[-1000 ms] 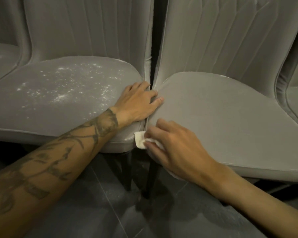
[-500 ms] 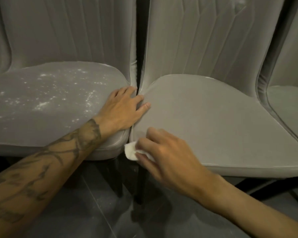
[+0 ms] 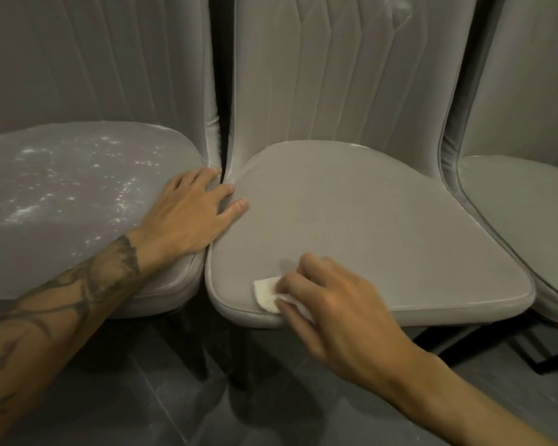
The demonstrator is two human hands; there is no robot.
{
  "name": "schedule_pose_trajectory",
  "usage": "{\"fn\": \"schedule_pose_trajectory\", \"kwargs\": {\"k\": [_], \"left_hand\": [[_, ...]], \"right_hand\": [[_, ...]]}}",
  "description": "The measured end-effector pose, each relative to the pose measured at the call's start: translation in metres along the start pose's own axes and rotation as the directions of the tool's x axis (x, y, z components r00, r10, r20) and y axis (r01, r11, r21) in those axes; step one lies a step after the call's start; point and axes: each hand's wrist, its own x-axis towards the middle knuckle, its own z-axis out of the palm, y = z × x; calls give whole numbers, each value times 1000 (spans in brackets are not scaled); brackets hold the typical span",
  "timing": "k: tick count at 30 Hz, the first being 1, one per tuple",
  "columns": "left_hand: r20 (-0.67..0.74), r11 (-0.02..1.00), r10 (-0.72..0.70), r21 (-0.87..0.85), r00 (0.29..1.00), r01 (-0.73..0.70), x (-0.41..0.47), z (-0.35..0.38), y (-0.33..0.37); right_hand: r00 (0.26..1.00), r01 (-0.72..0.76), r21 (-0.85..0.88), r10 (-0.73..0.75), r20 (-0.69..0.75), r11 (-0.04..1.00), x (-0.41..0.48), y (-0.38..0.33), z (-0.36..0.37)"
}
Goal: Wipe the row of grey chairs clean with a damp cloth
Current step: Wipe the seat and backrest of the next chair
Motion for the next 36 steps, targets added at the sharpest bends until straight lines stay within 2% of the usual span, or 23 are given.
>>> {"fn": "schedule_pose_trajectory", "kwargs": {"k": [4, 8, 9, 12, 15, 17, 19, 21, 23, 26, 27, 29, 32, 34, 36], "left_hand": [[-3, 1000, 3, 7, 1000, -3, 0, 0, 0], [-1, 1000, 11, 11, 1000, -11, -1, -2, 2], [-1, 1000, 11, 9, 1000, -11, -1, -2, 3], [-8, 1000, 3, -1, 1000, -3, -1, -3, 3], [1, 1000, 0, 3, 1000, 0, 1, -2, 2], [1, 1000, 3, 7, 1000, -3, 2, 0, 0], [-2, 1000, 1, 5, 1000, -1, 3, 2, 0], [-2, 1000, -1, 4, 1000, 1, 3, 3, -1], [-9, 1000, 7, 11, 1000, -7, 2, 2, 0], [-33, 1000, 13, 26, 999, -12, 3, 5, -2], [-30, 1000, 10, 24, 999, -9, 3, 6, -2], [-32, 1000, 3, 20, 999, -2, 4, 8, -3], [-37, 999, 12, 30, 999, -10, 3, 8, -3], [-48, 1000, 15, 26, 999, -14, 3, 7, -2], [-41, 1000, 13, 21, 999, -12, 2, 7, -2]], "right_hand": [[986, -163, -100, 160, -36, 982, -64, 69, -35], [893, -442, -172, 413, -177, 881, -88, 103, -61], [888, -446, -142, 417, -192, 884, -80, 96, -55], [939, -322, -47, 313, -139, 946, -53, 65, -29], [944, -307, -80, 293, -148, 948, -64, 84, -30], [898, -421, -138, 390, -203, 897, -89, 116, -47], [789, -605, -179, 553, -267, 776, -106, 147, -71], [702, -709, -213, 643, -306, 673, -106, 162, -84], [719, -690, -226, 618, -316, 688, -95, 155, -81], [820, -565, -164, 527, -224, 808, -87, 136, -61], [831, -547, -150, 514, -212, 824, -88, 140, -58], [802, -588, -168, 544, -245, 791, -89, 165, -62], [676, -735, -207, 677, -290, 645, -78, 203, -76], [662, -749, -203, 698, -271, 631, -64, 211, -74], [681, -732, -198, 686, -258, 652, -50, 201, -65]]}}
